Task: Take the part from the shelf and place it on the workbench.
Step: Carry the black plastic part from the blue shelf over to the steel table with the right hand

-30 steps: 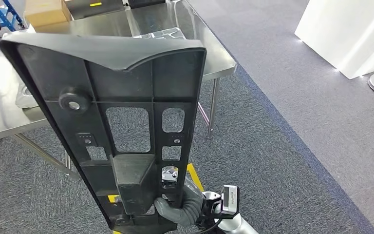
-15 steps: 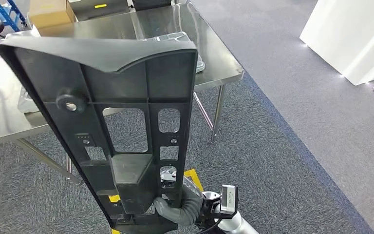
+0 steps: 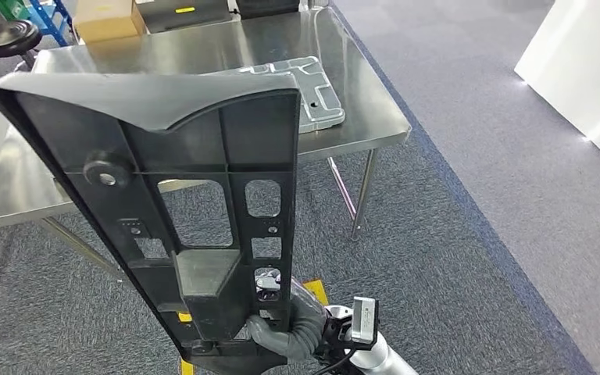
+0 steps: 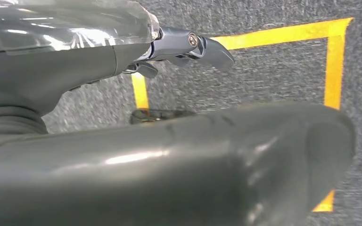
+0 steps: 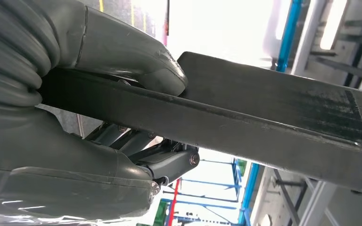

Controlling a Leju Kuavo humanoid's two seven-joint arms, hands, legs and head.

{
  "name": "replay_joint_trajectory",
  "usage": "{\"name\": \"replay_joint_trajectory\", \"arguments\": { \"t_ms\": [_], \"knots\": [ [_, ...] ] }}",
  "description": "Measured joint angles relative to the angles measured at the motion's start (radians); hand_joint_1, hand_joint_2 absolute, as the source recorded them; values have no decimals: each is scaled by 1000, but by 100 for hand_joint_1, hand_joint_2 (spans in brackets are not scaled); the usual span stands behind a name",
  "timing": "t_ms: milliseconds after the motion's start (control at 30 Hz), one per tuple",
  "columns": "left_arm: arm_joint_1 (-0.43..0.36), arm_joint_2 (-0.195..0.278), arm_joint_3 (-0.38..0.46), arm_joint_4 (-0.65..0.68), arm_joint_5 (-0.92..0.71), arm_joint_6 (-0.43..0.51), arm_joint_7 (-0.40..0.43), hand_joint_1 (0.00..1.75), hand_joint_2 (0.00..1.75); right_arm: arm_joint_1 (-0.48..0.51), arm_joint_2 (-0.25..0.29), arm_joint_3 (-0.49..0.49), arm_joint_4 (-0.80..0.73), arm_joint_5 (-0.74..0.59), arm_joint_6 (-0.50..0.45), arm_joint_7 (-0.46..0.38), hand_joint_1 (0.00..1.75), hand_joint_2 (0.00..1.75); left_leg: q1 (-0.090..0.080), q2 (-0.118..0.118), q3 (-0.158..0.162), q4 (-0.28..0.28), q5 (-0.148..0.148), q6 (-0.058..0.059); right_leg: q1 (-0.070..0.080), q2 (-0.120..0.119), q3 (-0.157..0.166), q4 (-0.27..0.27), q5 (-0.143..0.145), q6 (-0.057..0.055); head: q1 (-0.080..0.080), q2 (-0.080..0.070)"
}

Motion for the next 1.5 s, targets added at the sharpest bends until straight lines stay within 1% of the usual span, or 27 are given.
{"name": "replay_joint_trajectory", "arguments": {
  "t_ms": [67,133,200,233,300,333,367,400,467,533,633,700,733,800,833,867,900,967,1033,1100,1200,1267,1333,1367,1400,1467,1500],
  "knots": [
    [-4,1,0,0,0,0,0,0,0,-2,0,1,1,2,-5,2,175,175,-11,13,14,-34,-1,11,4,-17,9,-3,-9,10,0,0],
    [-2,1,0,0,0,0,0,0,0,-6,0,3,1,-1,-5,5,175,175,-7,-7,21,-46,0,17,4,-29,18,-8,-17,20,0,0],
    [-1,1,0,0,0,0,0,0,0,-12,1,4,1,-11,-3,6,175,175,1,-24,37,-61,2,25,1,2,10,27,-39,32,0,0],
    [-2,0,0,0,0,0,0,0,0,-13,0,5,2,-16,-3,6,175,175,4,-31,43,-66,1,28,-2,28,-16,77,-61,37,0,0],
    [-5,0,0,0,0,0,0,0,0,-12,-1,5,6,-21,-3,10,175,175,5,-44,50,-67,-6,33,-8,59,-105,216,-104,43,0,0],
    [-4,-1,0,0,0,0,0,0,0,-10,-2,5,10,-22,-3,12,175,175,5,-50,54,-66,-11,33,-10,62,-144,265,-107,46,0,0],
    [-3,-1,0,0,0,0,0,0,0,-9,-3,6,13,-23,-3,13,175,175,5,-56,61,-66,-17,31,-12,63,-167,278,-89,48,0,0],
    [-2,-1,0,0,0,0,0,0,0,-8,-3,6,15,-24,-3,13,175,175,6,-61,69,-65,-23,29,-15,63,-169,251,-51,49,0,0],
    [-1,-3,0,0,0,0,0,0,0,-8,-3,6,17,-25,-1,13,175,175,7,-70,87,-62,-39,21,-18,64,-131,127,40,48,0,0],
    [-2,-4,0,0,0,0,0,0,0,-9,-3,7,18,-26,1,12,175,175,5,-75,94,-57,-55,9,-18,67,-96,35,75,38,0,0],
    [-2,-4,0,0,0,0,0,0,0,-9,-2,7,19,-26,4,12,175,175,5,-75,98,-60,-66,-9,-13,70,-87,16,64,15,0,0],
    [-3,-4,0,0,0,0,0,0,0,-10,0,7,18,-27,7,12,175,175,8,-69,87,-25,-86,-20,-16,69,-77,10,59,1,0,0],
    [-4,-5,0,0,0,1,-1,0,0,-10,0,8,18,-27,8,11,175,175,10,-65,64,23,-108,-25,-17,68,-71,7,55,-4,0,0],
    [-2,-5,0,0,0,2,-1,0,0,-9,1,8,20,-28,10,10,175,175,11,-60,-13,158,-156,-32,-15,66,-61,7,45,-10,0,0],
    [0,-5,0,0,0,2,-1,0,0,-8,1,8,22,-28,11,10,175,175,11,-59,-50,212,-165,-33,-14,66,-55,7,40,-11,0,0],
    [2,-5,0,0,0,3,-1,0,0,-7,1,8,24,-28,12,9,175,175,11,-59,-73,233,-154,-33,-13,66,-48,7,34,-12,0,0],
    [3,-5,0,0,0,3,-1,0,0,-6,1,9,25,-28,12,8,175,175,11,-58,-76,213,-122,-30,-11,66,-38,7,27,-12,0,0],
    [4,-5,1,0,0,3,-1,0,0,-7,3,9,27,-28,12,6,175,175,8,-57,-37,86,-30,-18,-8,66,-17,6,13,-11,0,0],
    [3,-4,1,0,0,3,-2,0,0,-9,6,9,27,-29,12,5,175,175,2,-54,6,-19,11,-5,-5,66,-5,4,2,-4,0,0],
    [2,-3,2,0,0,3,-4,0,0,-11,7,9,27,-29,12,5,175,175,-4,-55,17,-43,4,4,-4,66,-1,0,-4,7,0,0],
    [2,-2,2,0,0,2,-8,0,0,-14,7,9,26,-29,12,4,175,175,3,-57,34,-62,3,17,-3,65,-2,17,-21,23,0,0],
    [1,-2,2,0,0,0,-9,0,0,-15,6,9,26,-29,12,0,175,175,7,-57,49,-71,-2,26,-6,66,-51,116,-63,30,0,0],
    [1,-2,2,0,0,-2,-9,0,0,-12,4,9,27,-29,11,-3,175,175,8,-57,59,-71,-12,29,-11,67,-137,246,-101,36,0,0],
    [1,-2,2,0,0,-3,-9,0,0,-10,2,9,27,-29,11,-3,175,175,8,-58,65,-71,-18,29,-14,67,-168,280,-96,39,0,0],
    [2,-2,2,0,0,-3,-8,0,0,-9,1,9,27,-29,11,-4,175,175,8,-60,74,-71,-25,27,-17,67,-180,274,-70,41,0,0],
    [2,-2,2,0,0,-4,-7,0,0,-9,-1,9,27,-28,10,-4,175,175,10,-63,93,-70,-42,21,-22,67,-152,162,25,42,0,0],
    [1,-2,2,0,0,-4,-6,0,0,-9,-1,10,27,-28,10,-4,175,175,8,-64,101,-67,-52,15,-21,67,-128,97,60,40,0,0]
  ]
}}
